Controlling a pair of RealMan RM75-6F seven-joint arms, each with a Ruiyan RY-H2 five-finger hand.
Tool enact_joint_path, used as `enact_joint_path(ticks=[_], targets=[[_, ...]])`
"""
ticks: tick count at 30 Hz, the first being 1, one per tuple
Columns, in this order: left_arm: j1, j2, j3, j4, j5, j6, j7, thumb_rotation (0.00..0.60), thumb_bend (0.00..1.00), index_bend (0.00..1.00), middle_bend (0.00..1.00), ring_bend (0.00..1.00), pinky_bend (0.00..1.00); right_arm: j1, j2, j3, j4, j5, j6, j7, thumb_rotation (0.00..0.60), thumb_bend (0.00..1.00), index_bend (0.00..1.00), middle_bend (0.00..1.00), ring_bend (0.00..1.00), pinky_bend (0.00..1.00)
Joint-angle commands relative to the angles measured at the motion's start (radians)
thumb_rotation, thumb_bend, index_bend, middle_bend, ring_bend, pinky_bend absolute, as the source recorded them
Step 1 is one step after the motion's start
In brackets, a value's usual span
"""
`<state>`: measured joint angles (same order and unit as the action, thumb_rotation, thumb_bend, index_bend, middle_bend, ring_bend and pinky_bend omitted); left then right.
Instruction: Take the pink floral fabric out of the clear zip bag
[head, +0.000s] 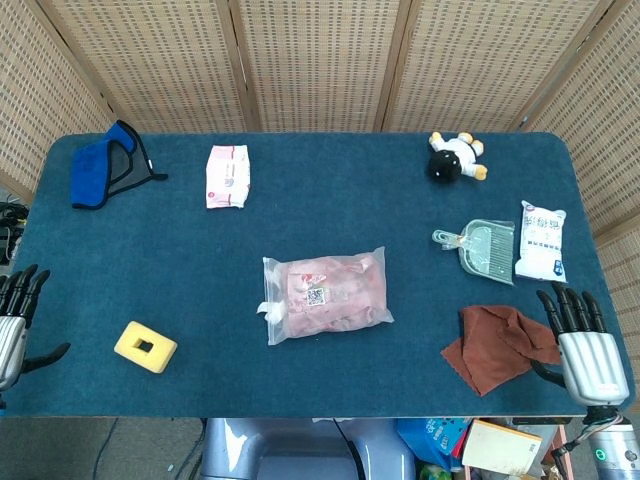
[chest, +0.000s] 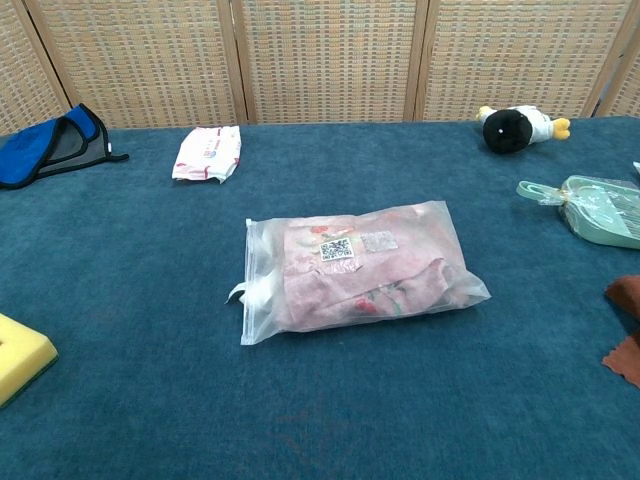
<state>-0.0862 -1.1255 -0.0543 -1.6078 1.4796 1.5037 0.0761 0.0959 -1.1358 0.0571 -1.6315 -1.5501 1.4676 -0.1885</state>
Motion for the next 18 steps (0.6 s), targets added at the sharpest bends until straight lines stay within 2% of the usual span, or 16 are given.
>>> enact_joint_path(ticks=[1,4,8,14,18], targets=[[0.0,0.001,-0.002,-0.001,-0.004,0.0,-0.001,0.6,0.11,0.0,0.0,0.0,0.0,0.083,0.036,0.006,-0.042,-0.049,-0.099,0.017,0.6,0.0,0.0,0.0,0.0,0.0],[-0.002,-0.001,-0.007,-0.001,-0.011,-0.002,0.001,0.6,0.11,0.0,0.0,0.0,0.0,0.169,0.065,0.027,-0.09,-0.072,-0.202,0.053,0.6,0.0,0.0,0.0,0.0,0.0],[-0.007,-0.004,-0.015,0.001,-0.029,-0.015,0.001,0.6,0.11,0.0,0.0,0.0,0.0,0.302,0.069,0.07,-0.145,-0.062,-0.368,0.039,0.6,0.0,0.0,0.0,0.0,0.0],[-0.014,-0.013,-0.024,0.016,-0.046,-0.026,0.001,0.6,0.11,0.0,0.0,0.0,0.0,0.482,-0.028,0.137,-0.138,0.062,-0.609,0.019,0.6,0.0,0.0,0.0,0.0,0.0],[-0.02,-0.017,-0.029,0.02,-0.067,-0.044,0.009,0.6,0.11,0.0,0.0,0.0,0.0,0.572,-0.109,0.168,-0.112,0.167,-0.708,-0.054,0.6,0.0,0.0,0.0,0.0,0.0]])
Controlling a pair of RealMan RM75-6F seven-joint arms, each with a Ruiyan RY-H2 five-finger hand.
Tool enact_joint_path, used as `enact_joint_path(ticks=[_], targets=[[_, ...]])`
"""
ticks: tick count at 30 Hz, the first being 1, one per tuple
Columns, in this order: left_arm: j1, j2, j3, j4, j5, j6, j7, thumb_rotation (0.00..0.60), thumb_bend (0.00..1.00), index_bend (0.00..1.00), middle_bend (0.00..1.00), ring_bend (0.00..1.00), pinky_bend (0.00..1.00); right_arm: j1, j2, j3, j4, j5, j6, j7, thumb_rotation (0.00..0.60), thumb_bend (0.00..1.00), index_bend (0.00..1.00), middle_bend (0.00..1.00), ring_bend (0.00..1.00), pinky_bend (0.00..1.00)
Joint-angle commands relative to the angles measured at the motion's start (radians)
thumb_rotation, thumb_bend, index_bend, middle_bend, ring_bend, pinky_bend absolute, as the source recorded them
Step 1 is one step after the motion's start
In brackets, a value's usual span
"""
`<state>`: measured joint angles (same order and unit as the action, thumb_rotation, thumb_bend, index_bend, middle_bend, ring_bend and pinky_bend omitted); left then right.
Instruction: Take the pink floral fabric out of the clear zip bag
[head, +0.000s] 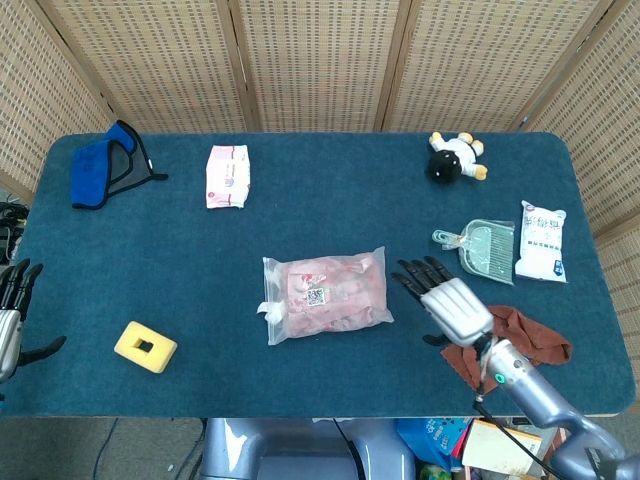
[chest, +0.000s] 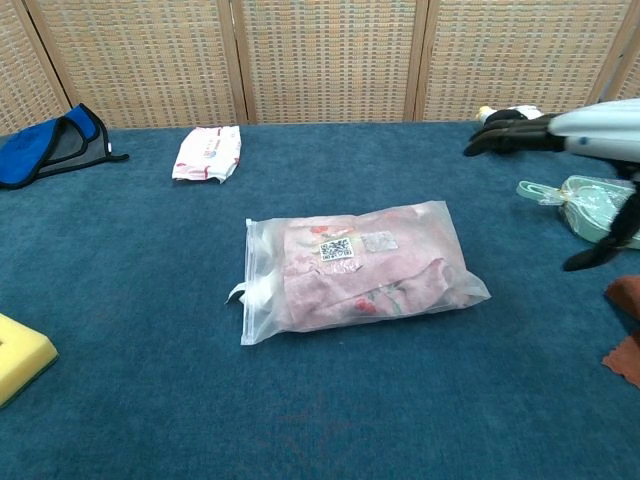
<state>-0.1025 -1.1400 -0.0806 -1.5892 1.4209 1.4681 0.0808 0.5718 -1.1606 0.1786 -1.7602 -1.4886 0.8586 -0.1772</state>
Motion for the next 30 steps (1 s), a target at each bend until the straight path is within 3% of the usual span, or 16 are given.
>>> enact_joint_path(ticks=[1,7,10,21,27,30], targets=[[-0.006,-0.003,-0.004,0.002,-0.012,-0.012,0.006,0.6,0.11,0.0,0.0,0.0,0.0,0.12,-0.111,0.054,0.028,0.145,-0.121,-0.095,0.6,0.0,0.0,0.0,0.0,0.0],[-0.013,-0.008,-0.01,0.009,-0.03,-0.028,0.015,0.6,0.11,0.0,0.0,0.0,0.0,0.22,-0.228,0.072,0.099,0.334,-0.168,-0.241,0.6,0.0,0.0,0.0,0.0,0.0],[-0.017,-0.01,-0.012,0.012,-0.04,-0.038,0.018,0.6,0.11,0.0,0.0,0.0,0.0,0.283,-0.294,0.077,0.132,0.502,-0.166,-0.328,0.6,0.0,0.0,0.0,0.0,0.0],[-0.023,-0.012,-0.016,0.018,-0.057,-0.052,0.019,0.6,0.11,0.0,0.0,0.0,0.0,0.494,-0.383,-0.011,0.167,1.009,-0.081,-0.596,0.6,0.0,0.0,0.0,0.0,0.0],[-0.027,-0.014,-0.018,0.021,-0.064,-0.059,0.02,0.6,0.11,0.0,0.0,0.0,0.0,0.545,-0.422,-0.026,0.2,1.096,-0.037,-0.625,0.6,0.0,0.0,0.0,0.0,0.01],[-0.029,-0.015,-0.019,0.023,-0.068,-0.063,0.02,0.6,0.11,0.0,0.0,0.0,0.0,0.546,-0.456,-0.028,0.234,1.062,0.007,-0.612,0.6,0.0,0.0,0.04,0.04,0.15]])
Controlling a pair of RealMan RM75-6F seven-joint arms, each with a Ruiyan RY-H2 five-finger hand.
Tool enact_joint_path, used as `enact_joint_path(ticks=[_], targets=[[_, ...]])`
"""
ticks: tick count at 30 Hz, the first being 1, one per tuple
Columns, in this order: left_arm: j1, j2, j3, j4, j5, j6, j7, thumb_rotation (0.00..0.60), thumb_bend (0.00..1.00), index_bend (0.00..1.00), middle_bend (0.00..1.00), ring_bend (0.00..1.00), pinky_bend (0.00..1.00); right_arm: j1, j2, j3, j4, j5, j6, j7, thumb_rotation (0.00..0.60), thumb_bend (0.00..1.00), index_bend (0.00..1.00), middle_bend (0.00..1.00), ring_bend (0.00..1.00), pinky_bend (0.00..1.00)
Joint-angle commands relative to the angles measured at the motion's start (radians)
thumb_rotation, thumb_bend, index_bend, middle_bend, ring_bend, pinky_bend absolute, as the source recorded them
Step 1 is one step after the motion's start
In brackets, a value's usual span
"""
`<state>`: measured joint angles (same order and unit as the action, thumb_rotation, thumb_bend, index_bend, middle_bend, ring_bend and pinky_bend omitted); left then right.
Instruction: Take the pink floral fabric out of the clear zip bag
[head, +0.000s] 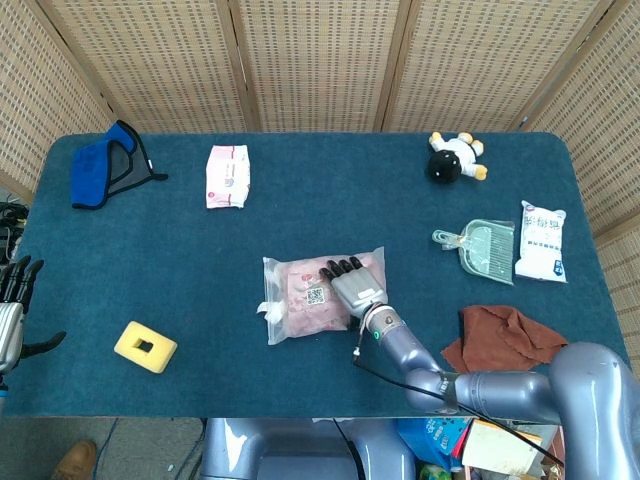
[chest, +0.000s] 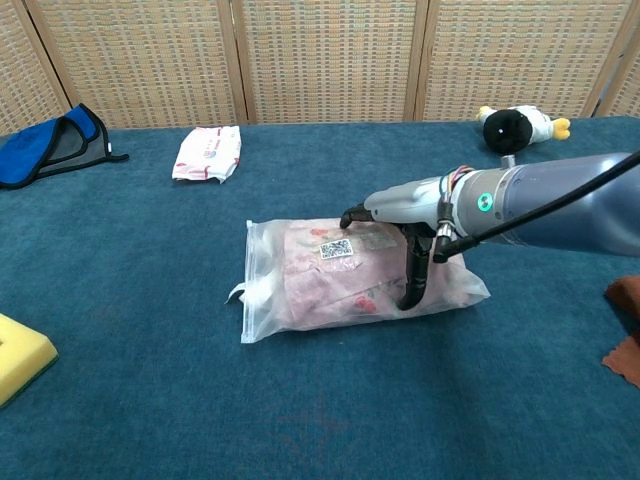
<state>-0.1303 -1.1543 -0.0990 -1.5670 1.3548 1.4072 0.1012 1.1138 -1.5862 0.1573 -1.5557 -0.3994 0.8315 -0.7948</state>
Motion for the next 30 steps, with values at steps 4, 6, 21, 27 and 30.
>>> enact_joint_path(ticks=[4,6,21,27,30], targets=[[-0.004,-0.002,-0.001,0.003,-0.007,-0.008,0.001,0.6,0.11,0.0,0.0,0.0,0.0,-0.014,-0.06,-0.002,0.065,-0.095,0.047,0.06,0.6,0.09,0.23,0.33,0.37,0.49],[-0.005,-0.004,-0.001,0.005,-0.008,-0.01,0.003,0.6,0.11,0.0,0.0,0.0,0.0,-0.025,-0.07,-0.002,0.088,-0.149,0.046,0.094,0.6,0.28,0.42,0.45,0.49,0.61],[-0.052,-0.01,-0.027,0.011,-0.039,-0.074,0.003,0.6,0.11,0.0,0.0,0.0,0.0,-0.12,-0.032,0.021,0.12,-0.575,0.053,0.436,0.6,0.71,0.64,0.63,0.65,0.72],[-0.158,-0.004,-0.08,0.034,-0.038,-0.183,-0.014,0.6,0.11,0.0,0.0,0.0,0.0,-0.114,-0.014,0.065,0.134,-0.679,0.055,0.541,0.6,0.72,0.64,0.64,0.66,0.72],[-0.229,-0.008,-0.1,0.056,-0.01,-0.254,-0.049,0.6,0.11,0.02,0.0,0.0,0.0,-0.102,-0.019,0.09,0.142,-0.688,0.042,0.575,0.6,0.72,0.64,0.64,0.66,0.72]])
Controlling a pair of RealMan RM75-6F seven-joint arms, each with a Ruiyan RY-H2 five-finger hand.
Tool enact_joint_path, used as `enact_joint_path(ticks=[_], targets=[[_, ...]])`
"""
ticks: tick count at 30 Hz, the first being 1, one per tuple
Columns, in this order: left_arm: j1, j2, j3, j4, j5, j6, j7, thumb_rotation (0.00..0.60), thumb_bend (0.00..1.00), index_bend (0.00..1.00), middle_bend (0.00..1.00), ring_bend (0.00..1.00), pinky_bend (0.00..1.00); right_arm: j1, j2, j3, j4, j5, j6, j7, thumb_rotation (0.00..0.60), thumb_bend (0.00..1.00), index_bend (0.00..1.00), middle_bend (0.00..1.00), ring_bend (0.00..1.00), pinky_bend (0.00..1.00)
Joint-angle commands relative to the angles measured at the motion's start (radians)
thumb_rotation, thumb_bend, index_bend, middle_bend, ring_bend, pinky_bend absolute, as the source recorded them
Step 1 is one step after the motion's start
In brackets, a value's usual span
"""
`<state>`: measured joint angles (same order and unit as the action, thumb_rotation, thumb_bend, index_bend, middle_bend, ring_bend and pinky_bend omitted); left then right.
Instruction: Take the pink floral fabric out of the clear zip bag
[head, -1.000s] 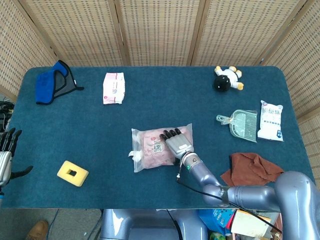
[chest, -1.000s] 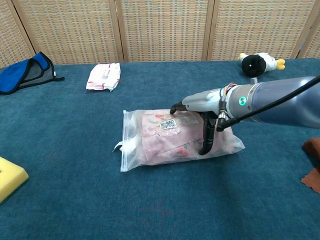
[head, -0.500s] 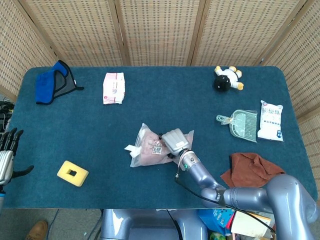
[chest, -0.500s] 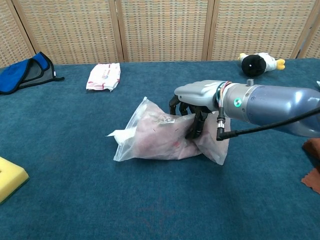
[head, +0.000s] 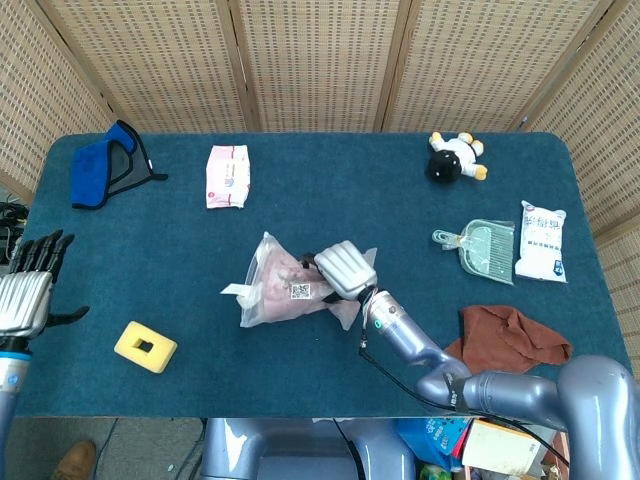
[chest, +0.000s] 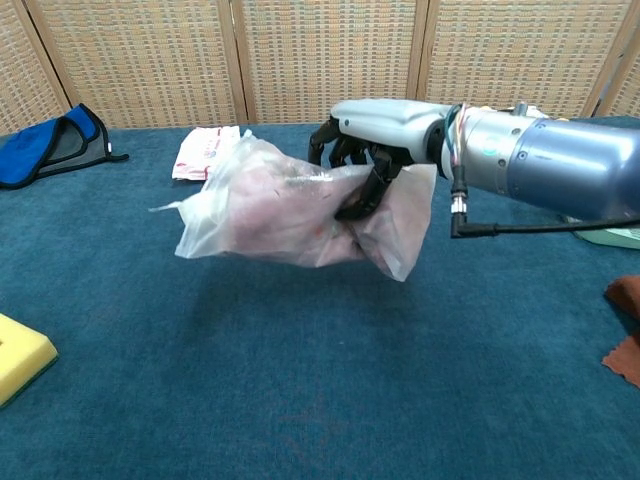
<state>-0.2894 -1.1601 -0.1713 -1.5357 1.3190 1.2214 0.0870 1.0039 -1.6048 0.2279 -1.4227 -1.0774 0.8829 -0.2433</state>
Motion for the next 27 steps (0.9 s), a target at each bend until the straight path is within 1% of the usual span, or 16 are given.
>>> enact_joint_path(ticks=[1,7,13,18,22,27], targets=[[-0.087,-0.006,-0.033,0.031,0.033,-0.083,-0.04,0.6,0.11,0.04,0.0,0.0,0.0,0.011,-0.004,0.025,0.013,-0.011,-0.012,0.03,0.6,0.72,0.64,0.64,0.66,0.72],[-0.19,-0.041,-0.062,0.061,0.053,-0.166,-0.061,0.6,0.11,0.1,0.0,0.0,0.0,0.036,-0.054,0.055,0.075,-0.019,-0.024,0.067,0.6,0.72,0.64,0.64,0.66,0.72],[-0.275,-0.075,-0.099,0.058,0.03,-0.245,-0.12,0.6,0.11,0.22,0.0,0.0,0.0,0.058,-0.104,0.063,0.139,-0.029,-0.034,0.076,0.6,0.72,0.64,0.64,0.66,0.72],[-0.325,-0.084,-0.115,0.035,-0.011,-0.325,-0.183,0.6,0.11,0.29,0.0,0.0,0.0,0.066,-0.124,0.07,0.173,-0.023,-0.041,0.078,0.6,0.72,0.64,0.64,0.66,0.72],[-0.363,-0.101,-0.126,0.037,-0.048,-0.371,-0.2,0.6,0.11,0.31,0.0,0.0,0.0,0.066,-0.128,0.074,0.182,-0.022,-0.043,0.081,0.6,0.72,0.64,0.64,0.66,0.72],[-0.396,-0.126,-0.124,0.042,-0.089,-0.408,-0.189,0.6,0.11,0.32,0.0,0.0,0.0,0.062,-0.124,0.081,0.183,-0.014,-0.045,0.086,0.6,0.72,0.64,0.64,0.66,0.72]])
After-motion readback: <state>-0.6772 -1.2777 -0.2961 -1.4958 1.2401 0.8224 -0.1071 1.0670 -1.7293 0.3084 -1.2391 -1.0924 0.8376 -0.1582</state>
